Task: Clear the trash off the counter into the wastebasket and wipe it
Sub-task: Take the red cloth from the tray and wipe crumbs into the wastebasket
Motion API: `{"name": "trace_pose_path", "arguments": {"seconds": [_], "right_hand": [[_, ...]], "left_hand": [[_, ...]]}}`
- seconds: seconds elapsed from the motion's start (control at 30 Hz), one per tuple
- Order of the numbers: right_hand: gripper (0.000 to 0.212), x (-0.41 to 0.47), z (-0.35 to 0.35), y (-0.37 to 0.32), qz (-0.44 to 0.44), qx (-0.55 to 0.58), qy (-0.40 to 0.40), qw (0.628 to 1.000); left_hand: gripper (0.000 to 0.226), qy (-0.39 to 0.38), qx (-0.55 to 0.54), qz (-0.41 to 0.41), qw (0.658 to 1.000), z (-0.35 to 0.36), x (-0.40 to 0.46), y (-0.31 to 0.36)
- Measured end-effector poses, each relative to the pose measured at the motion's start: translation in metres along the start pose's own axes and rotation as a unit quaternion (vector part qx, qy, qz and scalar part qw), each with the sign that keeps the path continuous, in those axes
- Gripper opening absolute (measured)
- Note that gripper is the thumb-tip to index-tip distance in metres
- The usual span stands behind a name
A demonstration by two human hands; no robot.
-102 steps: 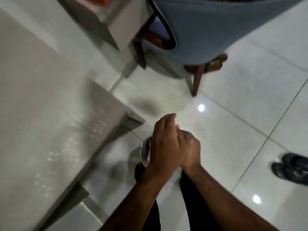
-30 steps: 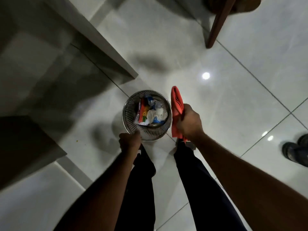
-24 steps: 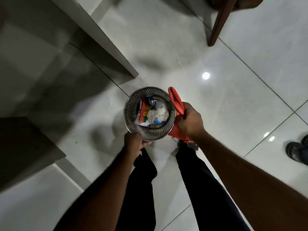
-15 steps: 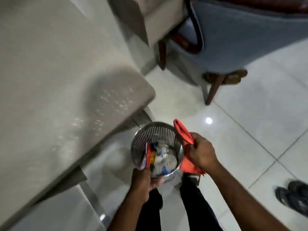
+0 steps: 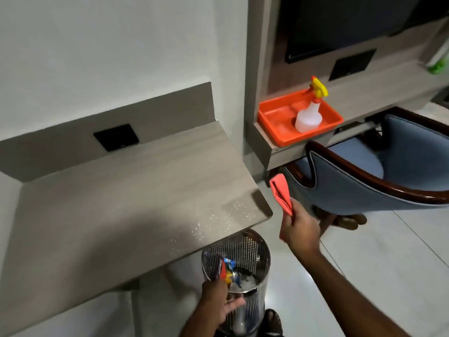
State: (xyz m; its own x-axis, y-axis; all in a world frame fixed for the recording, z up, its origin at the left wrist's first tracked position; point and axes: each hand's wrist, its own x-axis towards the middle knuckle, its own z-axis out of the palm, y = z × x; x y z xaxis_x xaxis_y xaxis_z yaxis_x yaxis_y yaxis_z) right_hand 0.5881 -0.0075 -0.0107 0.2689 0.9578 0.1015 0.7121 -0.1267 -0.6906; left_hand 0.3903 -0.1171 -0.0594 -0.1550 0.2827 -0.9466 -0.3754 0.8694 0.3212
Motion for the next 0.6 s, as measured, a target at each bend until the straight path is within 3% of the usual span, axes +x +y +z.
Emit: {"name": "trace_pose_path", "arguments": {"seconds": [0.07,0.13,0.2,0.3,0.4,0.5,0.6], "right_hand": [[0.053,0.032,0.021,-0.021,-0.048,-0.06,-0.038,0.996],[0.06,0.053,0.053,-0.034,-0.063,-0.119,-0.163,0.977],[0.062,0.056,0.086,-0.038,-0.116,-0.253,-0.254,0.926],[0.059,0.04,0.108,-0.032,-0.195,-0.388,-0.276,0.857],[0.055,0.001,0.108,-0.03,-0.264,-0.387,-0.317,0.824],[0.055,-0.053,0.097,-0.038,-0.298,-0.363,-0.366,0.803],[0.061,-0.088,0.079,-0.045,-0.273,-0.34,-0.414,0.799]], "left_hand": [[0.029,0.016,-0.003,-0.004,1.0,0.0,0.0,-0.003],[0.03,0.036,-0.012,-0.002,0.999,0.001,0.003,-0.004],[0.026,0.034,-0.025,-0.001,0.999,0.0,0.005,-0.004],[0.038,0.042,-0.018,-0.001,0.999,-0.008,0.011,-0.005],[0.016,0.051,-0.005,0.01,0.999,-0.014,0.008,-0.007],[0.028,0.054,-0.003,0.016,0.998,-0.023,0.007,-0.01],[0.028,0.046,-0.001,0.018,0.999,-0.034,0.007,-0.012]]}}
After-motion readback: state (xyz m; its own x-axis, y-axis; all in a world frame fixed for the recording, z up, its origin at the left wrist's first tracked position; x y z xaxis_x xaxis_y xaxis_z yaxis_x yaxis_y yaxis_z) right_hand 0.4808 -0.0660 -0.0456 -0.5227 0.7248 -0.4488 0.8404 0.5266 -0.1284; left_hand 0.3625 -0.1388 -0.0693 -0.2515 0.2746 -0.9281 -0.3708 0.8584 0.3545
